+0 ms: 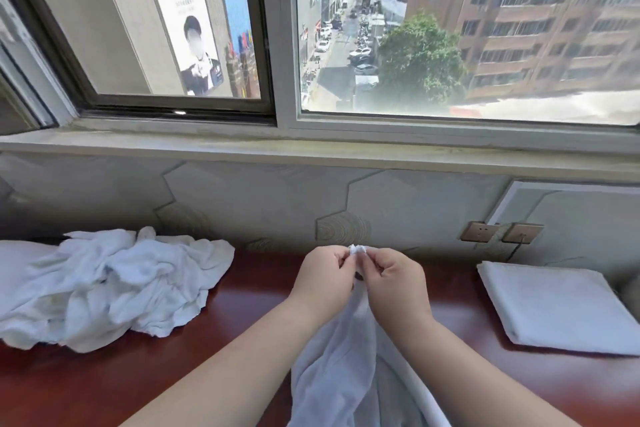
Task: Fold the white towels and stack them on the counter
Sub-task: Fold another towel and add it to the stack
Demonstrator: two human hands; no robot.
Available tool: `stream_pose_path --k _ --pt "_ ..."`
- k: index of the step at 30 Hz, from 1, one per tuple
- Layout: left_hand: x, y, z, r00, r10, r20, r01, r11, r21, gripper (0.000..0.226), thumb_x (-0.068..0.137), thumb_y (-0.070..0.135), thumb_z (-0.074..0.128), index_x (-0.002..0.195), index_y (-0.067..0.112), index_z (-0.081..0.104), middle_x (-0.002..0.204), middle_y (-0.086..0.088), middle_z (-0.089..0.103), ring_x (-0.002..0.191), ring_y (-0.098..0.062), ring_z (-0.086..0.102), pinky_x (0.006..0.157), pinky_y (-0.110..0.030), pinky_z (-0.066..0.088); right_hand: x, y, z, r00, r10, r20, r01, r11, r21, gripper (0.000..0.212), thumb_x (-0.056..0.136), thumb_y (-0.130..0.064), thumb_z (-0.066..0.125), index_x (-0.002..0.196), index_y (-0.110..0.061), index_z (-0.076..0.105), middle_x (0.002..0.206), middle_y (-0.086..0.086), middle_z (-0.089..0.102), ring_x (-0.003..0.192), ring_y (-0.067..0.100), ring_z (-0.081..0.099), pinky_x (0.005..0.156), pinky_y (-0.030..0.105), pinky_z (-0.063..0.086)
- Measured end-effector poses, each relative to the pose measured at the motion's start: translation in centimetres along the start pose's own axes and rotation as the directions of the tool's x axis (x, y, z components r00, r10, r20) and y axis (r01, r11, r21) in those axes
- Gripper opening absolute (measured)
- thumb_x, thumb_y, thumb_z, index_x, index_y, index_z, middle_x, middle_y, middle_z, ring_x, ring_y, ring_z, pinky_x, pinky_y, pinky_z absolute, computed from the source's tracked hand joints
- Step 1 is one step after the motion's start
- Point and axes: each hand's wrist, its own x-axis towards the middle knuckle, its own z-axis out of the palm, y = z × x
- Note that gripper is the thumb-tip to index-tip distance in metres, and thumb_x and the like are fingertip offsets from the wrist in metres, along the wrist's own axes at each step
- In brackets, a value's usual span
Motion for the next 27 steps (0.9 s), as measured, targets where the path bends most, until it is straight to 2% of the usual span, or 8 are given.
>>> stream_pose_path --k 4,8,12,16,18,21,24,27 --pt "-1.1 -0.4 -1.9 0.996 0.014 0.088 -0.010 0.999 -0.043 0.043 0.101 0.048 0.047 0.080 0.022 0.073 0.073 0.003 0.074 0.066 -0.014 0.069 0.074 -0.047 0.057 -1.4 -0.9 0.6 0.988 -0.125 -0.096 0.100 0.969 -0.226 0.016 0.099 -0.026 0.065 0.100 -0.026 0.081 0.090 -0.011 0.069 0.083 0.012 0.066 0.073 0.033 0.053" --pt "-1.4 -2.2 -2.4 0.989 0.036 0.143 -0.033 0.999 -0.026 0.041 0.092 0.062 0.043 0.082 0.035 0.072 0.067 0.013 0.070 0.059 -0.004 0.064 0.072 -0.046 0.057 -3.2 -1.5 1.4 0.973 -0.146 -0.179 0.099 0.963 -0.249 0.014 0.097 -0.025 0.068 0.090 -0.024 0.080 0.082 -0.011 0.062 0.073 0.009 0.060 0.066 0.028 0.049" --pt "-1.3 -3.0 -1.8 0.973 0.154 0.171 -0.155 0.988 -0.010 0.035 0.098 0.054 0.044 0.075 0.042 0.067 0.062 0.021 0.063 0.052 0.002 0.052 0.059 -0.035 0.046 -4.3 -1.8 1.7 0.971 -0.090 -0.220 0.048 0.981 -0.190 0.017 0.098 -0.020 0.068 0.086 -0.022 0.081 0.081 -0.011 0.064 0.074 0.008 0.062 0.069 0.019 0.046" --pt "-0.7 -3.5 -1.1 0.945 0.267 0.190 -0.288 0.953 0.096 0.028 0.098 0.047 0.042 0.078 0.046 0.062 0.073 0.019 0.064 0.070 0.001 0.059 0.066 -0.034 0.053 -4.5 -1.7 0.8 0.973 -0.077 -0.217 0.034 0.980 -0.196 0.017 0.097 -0.018 0.067 0.087 -0.021 0.081 0.081 -0.010 0.067 0.076 0.008 0.063 0.072 0.021 0.047" --pt "-0.8 -3.7 -0.9 0.926 0.312 0.212 -0.349 0.922 0.169 0.027 0.096 0.042 0.039 0.077 0.056 0.052 0.079 0.029 0.060 0.072 0.008 0.056 0.065 -0.027 0.047 -4.7 -1.5 0.4 0.981 -0.084 -0.174 0.048 0.978 -0.202 0.016 0.097 -0.016 0.067 0.093 -0.020 0.082 0.086 -0.010 0.069 0.080 0.008 0.064 0.073 0.024 0.049" --pt "-1.3 -3.7 -0.8 0.893 0.362 0.266 -0.412 0.896 0.165 0.025 0.092 0.035 0.036 0.081 0.052 0.050 0.086 0.033 0.056 0.074 0.009 0.055 0.063 -0.025 0.043 -5.2 -1.1 -0.6 0.985 -0.123 -0.119 0.094 0.969 -0.230 0.010 0.093 -0.027 0.073 0.098 -0.023 0.081 0.089 -0.014 0.067 0.082 0.007 0.064 0.073 0.021 0.048" --pt "-1.1 -3.8 -0.7 0.887 0.317 0.337 -0.365 0.927 0.088 0.030 0.083 0.022 0.039 0.085 0.046 0.058 0.084 0.027 0.061 0.075 -0.001 0.060 0.062 -0.031 0.052 -5.1 -0.4 -1.7 0.985 -0.155 -0.078 0.129 0.955 -0.268 0.012 0.082 -0.031 0.084 0.091 -0.024 0.079 0.084 -0.014 0.066 0.079 0.006 0.064 0.071 0.021 0.050" --pt "-0.9 -3.9 -0.6 0.860 0.271 0.433 -0.291 0.956 -0.020 0.033 0.079 0.017 0.038 0.084 0.038 0.063 0.072 0.022 0.064 0.063 -0.002 0.056 0.059 -0.021 0.044 -5.0 0.3 -1.5 0.987 -0.134 -0.094 0.096 0.941 -0.324 0.012 0.084 -0.028 0.082 0.079 -0.022 0.073 0.076 -0.010 0.065 0.073 0.010 0.062 0.067 0.034 0.052"
